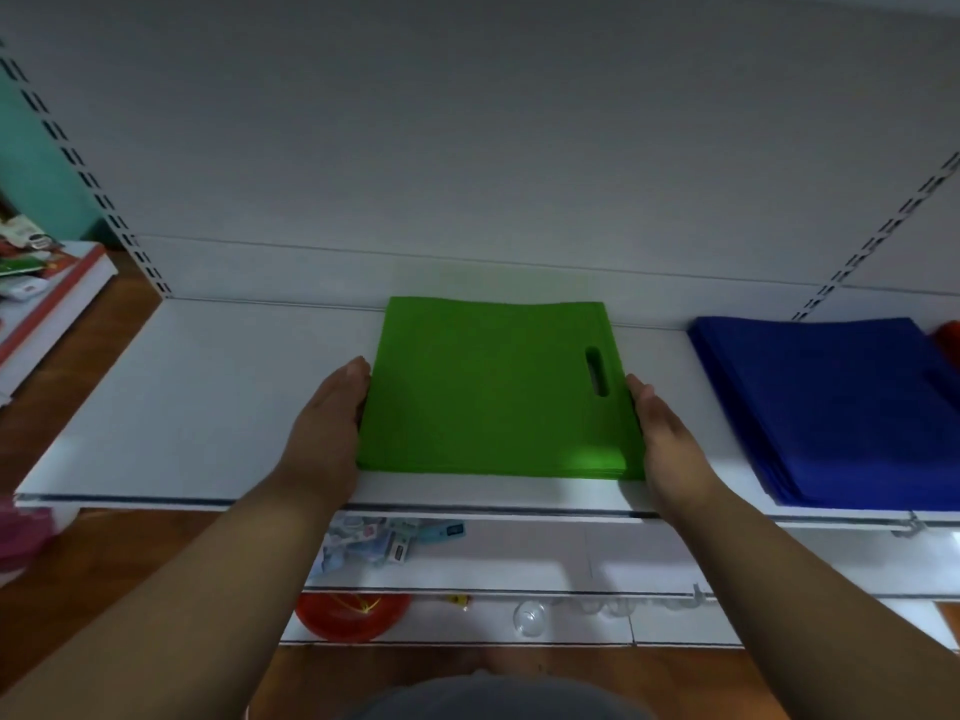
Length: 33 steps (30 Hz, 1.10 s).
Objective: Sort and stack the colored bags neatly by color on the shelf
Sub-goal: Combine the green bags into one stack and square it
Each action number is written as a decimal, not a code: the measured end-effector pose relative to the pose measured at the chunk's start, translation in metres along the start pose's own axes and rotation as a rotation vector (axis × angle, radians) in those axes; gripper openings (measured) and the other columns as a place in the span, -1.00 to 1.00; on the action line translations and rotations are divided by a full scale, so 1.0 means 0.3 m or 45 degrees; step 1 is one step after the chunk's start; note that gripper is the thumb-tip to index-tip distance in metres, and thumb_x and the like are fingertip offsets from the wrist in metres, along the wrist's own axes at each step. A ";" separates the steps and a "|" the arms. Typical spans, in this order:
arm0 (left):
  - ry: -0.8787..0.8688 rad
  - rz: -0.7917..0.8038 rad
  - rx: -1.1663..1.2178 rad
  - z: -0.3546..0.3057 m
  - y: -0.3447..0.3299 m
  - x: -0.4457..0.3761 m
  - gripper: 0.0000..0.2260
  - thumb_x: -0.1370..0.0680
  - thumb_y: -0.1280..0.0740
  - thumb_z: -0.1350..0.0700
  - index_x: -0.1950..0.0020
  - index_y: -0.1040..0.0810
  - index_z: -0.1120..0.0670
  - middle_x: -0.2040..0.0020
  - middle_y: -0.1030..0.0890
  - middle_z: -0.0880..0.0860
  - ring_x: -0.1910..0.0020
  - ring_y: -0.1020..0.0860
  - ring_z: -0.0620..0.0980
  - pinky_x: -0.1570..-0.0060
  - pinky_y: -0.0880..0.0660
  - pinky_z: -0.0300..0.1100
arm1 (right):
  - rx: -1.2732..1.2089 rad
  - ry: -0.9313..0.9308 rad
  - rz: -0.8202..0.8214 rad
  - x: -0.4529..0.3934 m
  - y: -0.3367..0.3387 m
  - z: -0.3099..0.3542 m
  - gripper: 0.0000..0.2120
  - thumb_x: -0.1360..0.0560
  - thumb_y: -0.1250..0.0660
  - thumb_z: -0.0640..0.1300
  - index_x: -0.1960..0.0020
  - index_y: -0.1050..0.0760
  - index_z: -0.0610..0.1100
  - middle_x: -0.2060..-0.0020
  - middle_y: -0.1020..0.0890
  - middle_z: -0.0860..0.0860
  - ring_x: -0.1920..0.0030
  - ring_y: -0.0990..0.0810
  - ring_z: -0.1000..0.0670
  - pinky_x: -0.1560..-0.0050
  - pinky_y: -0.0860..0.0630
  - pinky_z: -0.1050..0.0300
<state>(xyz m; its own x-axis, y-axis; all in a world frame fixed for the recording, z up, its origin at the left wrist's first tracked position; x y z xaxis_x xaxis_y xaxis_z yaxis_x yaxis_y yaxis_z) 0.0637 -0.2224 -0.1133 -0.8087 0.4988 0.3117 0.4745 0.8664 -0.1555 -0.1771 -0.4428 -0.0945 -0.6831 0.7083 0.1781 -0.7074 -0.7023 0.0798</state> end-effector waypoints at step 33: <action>-0.645 0.408 -2.147 -0.105 -0.251 -0.277 -0.40 -0.66 0.04 -0.17 -0.61 0.03 0.12 -0.61 0.04 0.14 -0.59 0.07 0.10 -0.53 0.06 -0.01 | 1.846 0.366 0.235 -0.225 -0.349 0.011 -0.19 -0.45 0.44 0.29 -0.60 0.19 -0.10 -0.59 0.15 -0.08 -0.57 0.21 -0.02 -0.49 0.29 0.10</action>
<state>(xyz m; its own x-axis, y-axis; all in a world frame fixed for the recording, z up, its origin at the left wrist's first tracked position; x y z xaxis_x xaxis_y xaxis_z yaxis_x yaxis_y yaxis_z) 0.1062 -0.3299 -0.0980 -0.4861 0.8650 0.1246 0.1634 -0.0501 0.9853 -0.0564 -0.4172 -0.1117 -0.8742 0.4721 0.1132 0.0650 -0.1172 0.9910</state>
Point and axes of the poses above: each hand's wrist, its own x-axis away from the middle knuckle, its own y-axis out of the back of the hand, z = x × y, the point moved 2 cm from there along -x, towards the middle knuckle
